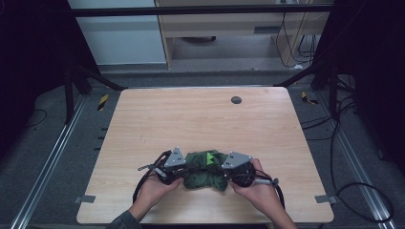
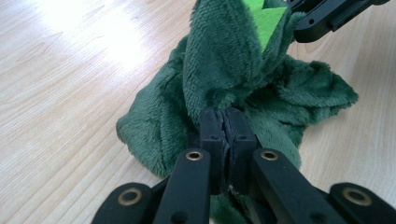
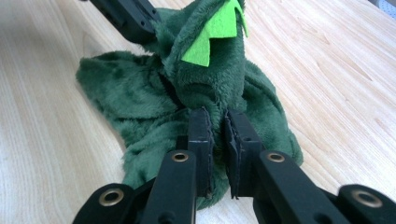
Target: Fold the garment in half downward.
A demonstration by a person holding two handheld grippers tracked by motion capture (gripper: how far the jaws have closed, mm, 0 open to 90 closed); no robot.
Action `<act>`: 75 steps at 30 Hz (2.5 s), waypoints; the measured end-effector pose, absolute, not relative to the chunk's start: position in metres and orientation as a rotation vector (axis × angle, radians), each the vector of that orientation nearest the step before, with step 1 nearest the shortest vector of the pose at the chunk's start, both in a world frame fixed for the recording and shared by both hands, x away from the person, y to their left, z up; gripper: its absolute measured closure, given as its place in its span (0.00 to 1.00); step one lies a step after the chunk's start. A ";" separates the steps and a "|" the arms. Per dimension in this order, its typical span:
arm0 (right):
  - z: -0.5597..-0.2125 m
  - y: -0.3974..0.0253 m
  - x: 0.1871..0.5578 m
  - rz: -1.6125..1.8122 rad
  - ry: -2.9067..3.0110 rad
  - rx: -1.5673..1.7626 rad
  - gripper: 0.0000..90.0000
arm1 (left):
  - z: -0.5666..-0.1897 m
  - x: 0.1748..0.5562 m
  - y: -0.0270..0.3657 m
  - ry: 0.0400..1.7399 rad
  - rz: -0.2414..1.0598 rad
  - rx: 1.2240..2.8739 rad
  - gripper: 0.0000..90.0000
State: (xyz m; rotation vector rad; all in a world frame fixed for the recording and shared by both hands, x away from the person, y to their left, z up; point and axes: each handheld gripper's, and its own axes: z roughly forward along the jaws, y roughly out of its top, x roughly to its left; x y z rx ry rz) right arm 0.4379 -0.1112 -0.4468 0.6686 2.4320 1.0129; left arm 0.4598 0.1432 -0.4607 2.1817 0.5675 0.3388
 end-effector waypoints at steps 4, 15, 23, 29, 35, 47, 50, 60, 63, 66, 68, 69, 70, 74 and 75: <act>-0.451 -0.110 0.433 1.001 2.443 0.652 0.90 | -0.467 0.455 0.146 0.566 0.328 2.195 0.97; -0.460 -0.106 0.418 0.971 2.454 0.624 0.89 | -0.472 0.447 0.151 0.575 0.347 2.181 0.96; -0.467 -0.106 0.412 0.973 2.469 0.618 0.86 | -0.482 0.435 0.150 0.568 0.371 2.199 0.91; -0.472 -0.105 0.408 0.979 2.464 0.627 0.85 | -0.484 0.428 0.150 0.564 0.387 2.198 0.87; -0.476 -0.109 0.403 0.987 2.465 0.642 0.81 | -0.490 0.419 0.150 0.554 0.387 2.210 0.86; -0.482 -0.115 0.400 0.981 2.445 0.689 0.69 | -0.494 0.421 0.153 0.600 0.478 2.185 0.73; -0.483 -0.116 0.402 0.993 2.433 0.720 0.65 | -0.495 0.424 0.153 0.615 0.491 2.178 0.70; -0.484 -0.120 0.410 0.995 2.375 0.817 0.49 | -0.497 0.435 0.153 0.691 0.552 2.109 0.59; -0.484 -0.122 0.411 0.992 2.365 0.836 0.43 | -0.495 0.432 0.157 0.712 0.539 2.113 0.46; -0.483 -0.125 0.412 0.984 2.351 0.854 0.35 | -0.493 0.428 0.163 0.734 0.528 2.109 0.36; -0.483 -0.127 0.413 0.984 2.345 0.871 0.31 | -0.491 0.429 0.168 0.768 0.515 2.098 0.32; -0.483 -0.129 0.415 0.979 2.342 0.900 0.27 | -0.490 0.431 0.170 0.795 0.504 2.089 0.28; -0.483 -0.131 0.416 0.980 2.332 0.916 0.24 | -0.490 0.432 0.172 0.814 0.495 2.084 0.23; -0.482 -0.142 0.422 0.992 2.309 1.002 0.17 | -0.490 0.438 0.180 0.863 0.464 2.085 0.15; -0.481 -0.145 0.423 0.995 2.300 1.015 0.16 | -0.489 0.440 0.184 0.884 0.466 2.073 0.15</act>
